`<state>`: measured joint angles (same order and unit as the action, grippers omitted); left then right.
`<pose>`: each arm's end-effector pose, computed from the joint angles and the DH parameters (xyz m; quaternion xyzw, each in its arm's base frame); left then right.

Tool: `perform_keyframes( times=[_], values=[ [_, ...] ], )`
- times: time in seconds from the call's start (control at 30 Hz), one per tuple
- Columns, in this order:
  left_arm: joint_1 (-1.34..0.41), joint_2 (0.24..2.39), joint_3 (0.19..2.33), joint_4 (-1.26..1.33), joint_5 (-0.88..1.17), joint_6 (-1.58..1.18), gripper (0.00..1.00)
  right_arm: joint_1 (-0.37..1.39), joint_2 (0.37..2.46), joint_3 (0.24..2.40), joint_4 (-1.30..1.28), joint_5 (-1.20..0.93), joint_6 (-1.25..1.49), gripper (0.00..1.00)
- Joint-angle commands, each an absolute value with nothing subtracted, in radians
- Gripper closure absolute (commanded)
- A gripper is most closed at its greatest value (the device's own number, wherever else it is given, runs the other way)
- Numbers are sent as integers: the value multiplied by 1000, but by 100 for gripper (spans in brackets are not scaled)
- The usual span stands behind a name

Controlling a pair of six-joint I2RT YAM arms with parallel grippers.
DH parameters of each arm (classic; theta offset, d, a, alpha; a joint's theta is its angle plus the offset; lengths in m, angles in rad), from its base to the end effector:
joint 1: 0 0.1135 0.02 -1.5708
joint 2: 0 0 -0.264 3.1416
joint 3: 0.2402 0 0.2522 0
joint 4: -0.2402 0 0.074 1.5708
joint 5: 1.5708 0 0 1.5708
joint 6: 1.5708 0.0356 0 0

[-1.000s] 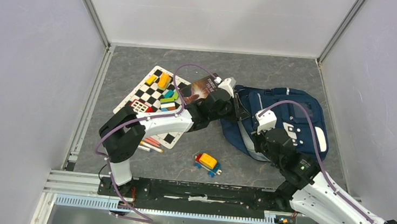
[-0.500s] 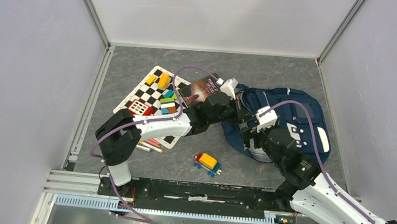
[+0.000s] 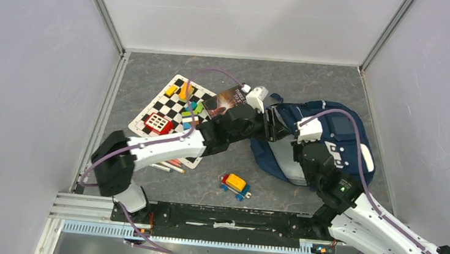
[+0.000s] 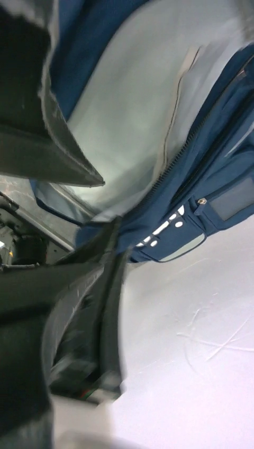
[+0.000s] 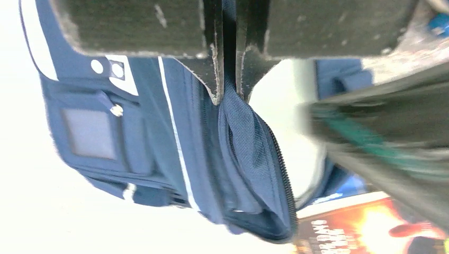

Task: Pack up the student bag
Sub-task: Unzip the student bag at the center of the board, then pick up the book from the center of the board.

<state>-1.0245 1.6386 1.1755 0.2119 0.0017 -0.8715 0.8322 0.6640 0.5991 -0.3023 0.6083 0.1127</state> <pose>0.2026 -0.3333 0.2939 0.0609 0.7878 -0.4983 0.3570 0.1206 0.1022 0.2831 -0.1182 0.7958 0.0260 0.5933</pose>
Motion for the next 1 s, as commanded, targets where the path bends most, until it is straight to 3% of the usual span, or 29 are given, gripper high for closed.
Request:
perform_keyframes(
  times=[0.0,0.03,0.07,0.2,0.37,0.53,0.97],
  values=[
    [-1026,1437,1209,19,-36,-632,17,795,614,671,-365,934,84,100],
    [-1024,1417,1217,-47,-64,-581,3,795,606,681,-367,950,81,100],
    [-1020,1391,1222,-115,-89,-548,0,795,597,693,-367,967,76,100],
    [-955,1323,1242,-310,-57,-411,0,795,573,719,-368,1001,62,100],
    [-888,1337,1247,-474,-164,-90,0,794,563,720,-367,999,65,100],
    [-814,1446,1229,-453,-403,21,0,795,550,718,-362,973,82,100],
    [-787,1747,1198,-294,-429,267,0,795,544,731,-337,938,74,100]
  ],
)
